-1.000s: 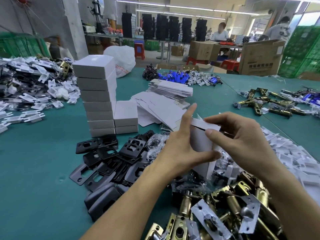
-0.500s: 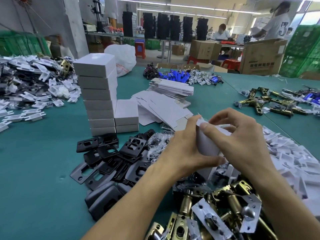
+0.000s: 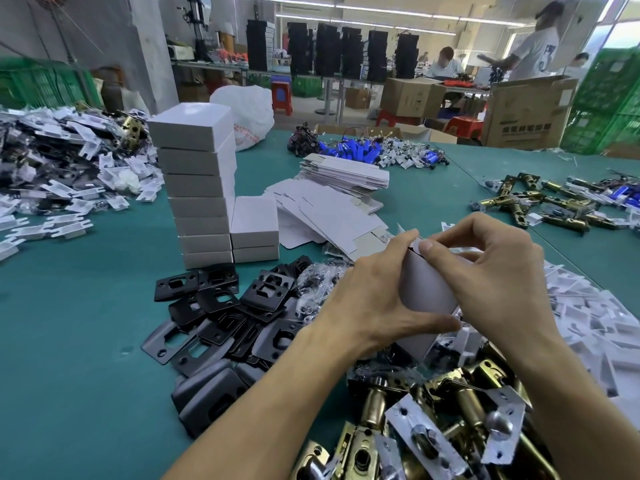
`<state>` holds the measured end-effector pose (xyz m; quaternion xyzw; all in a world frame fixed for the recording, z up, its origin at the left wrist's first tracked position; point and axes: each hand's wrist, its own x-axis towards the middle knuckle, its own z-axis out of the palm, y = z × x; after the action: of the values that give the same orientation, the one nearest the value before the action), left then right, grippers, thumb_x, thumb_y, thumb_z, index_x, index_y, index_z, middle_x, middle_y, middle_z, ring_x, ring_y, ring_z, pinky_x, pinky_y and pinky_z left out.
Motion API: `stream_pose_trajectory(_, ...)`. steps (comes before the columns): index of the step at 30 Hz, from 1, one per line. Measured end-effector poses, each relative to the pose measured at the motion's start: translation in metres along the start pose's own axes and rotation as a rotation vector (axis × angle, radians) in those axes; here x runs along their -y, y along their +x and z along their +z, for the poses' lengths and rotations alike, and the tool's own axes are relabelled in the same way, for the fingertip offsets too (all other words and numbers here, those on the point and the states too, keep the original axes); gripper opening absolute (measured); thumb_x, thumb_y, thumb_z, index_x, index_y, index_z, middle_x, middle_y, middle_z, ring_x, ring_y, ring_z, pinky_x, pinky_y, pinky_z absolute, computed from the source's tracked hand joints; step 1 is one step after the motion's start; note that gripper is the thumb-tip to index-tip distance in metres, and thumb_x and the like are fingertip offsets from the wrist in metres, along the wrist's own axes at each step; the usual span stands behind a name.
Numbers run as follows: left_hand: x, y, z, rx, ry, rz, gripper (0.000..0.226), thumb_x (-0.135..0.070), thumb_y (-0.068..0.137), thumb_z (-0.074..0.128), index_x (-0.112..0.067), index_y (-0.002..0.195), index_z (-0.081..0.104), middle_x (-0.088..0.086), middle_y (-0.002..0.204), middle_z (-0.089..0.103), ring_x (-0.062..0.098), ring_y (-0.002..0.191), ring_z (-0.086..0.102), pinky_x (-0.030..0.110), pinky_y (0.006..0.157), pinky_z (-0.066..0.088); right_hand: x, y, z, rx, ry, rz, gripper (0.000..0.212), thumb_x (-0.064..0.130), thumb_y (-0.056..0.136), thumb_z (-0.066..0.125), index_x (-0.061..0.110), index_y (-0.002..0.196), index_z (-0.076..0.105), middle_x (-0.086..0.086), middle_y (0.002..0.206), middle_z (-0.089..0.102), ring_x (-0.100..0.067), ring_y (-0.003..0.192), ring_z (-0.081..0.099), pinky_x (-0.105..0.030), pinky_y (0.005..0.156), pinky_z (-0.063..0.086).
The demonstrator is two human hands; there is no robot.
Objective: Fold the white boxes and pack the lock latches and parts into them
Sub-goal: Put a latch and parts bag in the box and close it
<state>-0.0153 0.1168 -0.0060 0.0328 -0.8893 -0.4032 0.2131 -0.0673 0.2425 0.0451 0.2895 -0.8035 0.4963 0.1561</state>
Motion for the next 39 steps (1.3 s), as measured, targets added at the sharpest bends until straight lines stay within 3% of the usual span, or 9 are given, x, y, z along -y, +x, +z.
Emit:
stream_pose_trajectory(10, 0.002, 0.002, 0.004, 0.016, -0.062, -0.02, 0.124, -0.059, 0.059, 0.087, -0.028, 0.158, 0.019, -0.001, 0.144, 0.056, 0.014, 0.131, 0.052, 0.039, 0.105, 0.048, 0.004, -0.006, 0.006, -0.01, -0.09, -0.076, 0.011, 0.019, 0.082, 0.078, 0.015, 0.073, 0.072, 0.009, 0.073, 0.071, -0.009, 0.072, 0.069, -0.04, 0.076, 0.056)
stream_pose_trajectory(14, 0.008, 0.0, 0.002, 0.011, -0.137, -0.054, 0.122, -0.063, 0.055, 0.085, -0.04, 0.154, 0.017, -0.005, 0.138, 0.059, 0.011, 0.123, 0.055, 0.032, 0.099, 0.051, 0.001, 0.0, 0.001, 0.171, -0.014, -0.075, 0.011, 0.02, 0.088, 0.069, 0.025, 0.081, 0.075, 0.019, 0.085, 0.073, 0.007, 0.079, 0.067, -0.014, 0.075, 0.051)
stream_pose_trajectory(17, 0.009, -0.001, -0.001, 0.001, -0.162, -0.061, 0.119, -0.069, 0.054, 0.081, -0.053, 0.149, 0.012, -0.007, 0.121, 0.061, 0.012, 0.103, 0.061, 0.028, 0.084, 0.055, 0.0, 0.008, -0.01, 0.391, 0.086, -0.017, 0.029, 0.007, 0.093, 0.059, 0.033, 0.093, 0.072, 0.017, 0.106, 0.068, 0.014, 0.099, 0.06, -0.004, 0.083, 0.043)
stream_pose_trajectory(22, 0.01, -0.002, -0.002, 0.017, -0.156, 0.052, 0.086, -0.064, 0.064, 0.08, -0.062, 0.135, 0.032, -0.013, 0.121, 0.064, 0.007, 0.101, 0.063, 0.035, 0.086, 0.056, -0.005, 0.013, -0.028, 0.576, 0.041, -0.019, 0.04, 0.004, 0.094, 0.055, 0.041, 0.102, 0.069, 0.006, 0.103, 0.056, 0.004, 0.096, 0.054, -0.016, 0.084, 0.038)
stream_pose_trajectory(26, 0.015, 0.0, -0.002, 0.003, -0.203, 0.013, 0.076, -0.066, 0.06, 0.079, -0.053, 0.127, 0.046, -0.015, 0.116, 0.065, 0.008, 0.102, 0.063, 0.04, 0.084, 0.057, -0.008, 0.014, -0.033, 0.47, 0.154, -0.02, 0.023, 0.016, 0.078, 0.075, 0.025, 0.099, 0.074, 0.003, 0.095, 0.074, -0.006, 0.09, 0.069, -0.021, 0.082, 0.056)
stream_pose_trajectory(29, 0.017, 0.0, -0.004, 0.002, -0.204, 0.001, 0.078, -0.065, 0.06, 0.081, -0.052, 0.128, 0.047, -0.014, 0.117, 0.064, 0.006, 0.103, 0.063, 0.037, 0.085, 0.058, -0.008, 0.013, -0.036, 0.361, 0.179, -0.004, 0.029, 0.033, 0.061, 0.078, 0.017, 0.085, 0.074, 0.001, 0.084, 0.077, -0.012, 0.08, 0.073, -0.027, 0.075, 0.06)
stream_pose_trajectory(33, 0.016, -0.001, -0.005, 0.014, -0.206, 0.011, 0.072, -0.06, 0.069, 0.082, -0.055, 0.13, 0.046, -0.014, 0.116, 0.064, 0.001, 0.099, 0.061, 0.024, 0.081, 0.055, -0.008, 0.011, -0.031, 0.305, 0.162, -0.009, 0.02, 0.031, 0.067, 0.08, 0.016, 0.08, 0.076, 0.001, 0.079, 0.077, -0.013, 0.077, 0.074, -0.039, 0.075, 0.062)
stream_pose_trajectory(36, 0.015, 0.0, -0.005, 0.005, -0.203, 0.034, 0.066, -0.054, 0.074, 0.082, -0.052, 0.131, 0.048, -0.01, 0.12, 0.063, 0.007, 0.105, 0.06, 0.03, 0.085, 0.055, -0.008, 0.009, -0.023, 0.254, 0.088, -0.097, 0.009, 0.02, 0.073, 0.081, 0.017, 0.081, 0.077, 0.006, 0.076, 0.076, -0.005, 0.075, 0.072, -0.032, 0.074, 0.059)
stream_pose_trajectory(39, 0.014, 0.0, -0.004, -0.013, -0.181, 0.069, 0.063, -0.053, 0.078, 0.079, -0.053, 0.134, 0.048, -0.014, 0.13, 0.057, 0.005, 0.119, 0.051, 0.03, 0.095, 0.048, -0.006, 0.007, -0.021, 0.291, 0.086, -0.165, 0.013, 0.025, 0.072, 0.078, 0.018, 0.082, 0.078, 0.005, 0.085, 0.074, -0.006, 0.078, 0.071, -0.025, 0.074, 0.059)
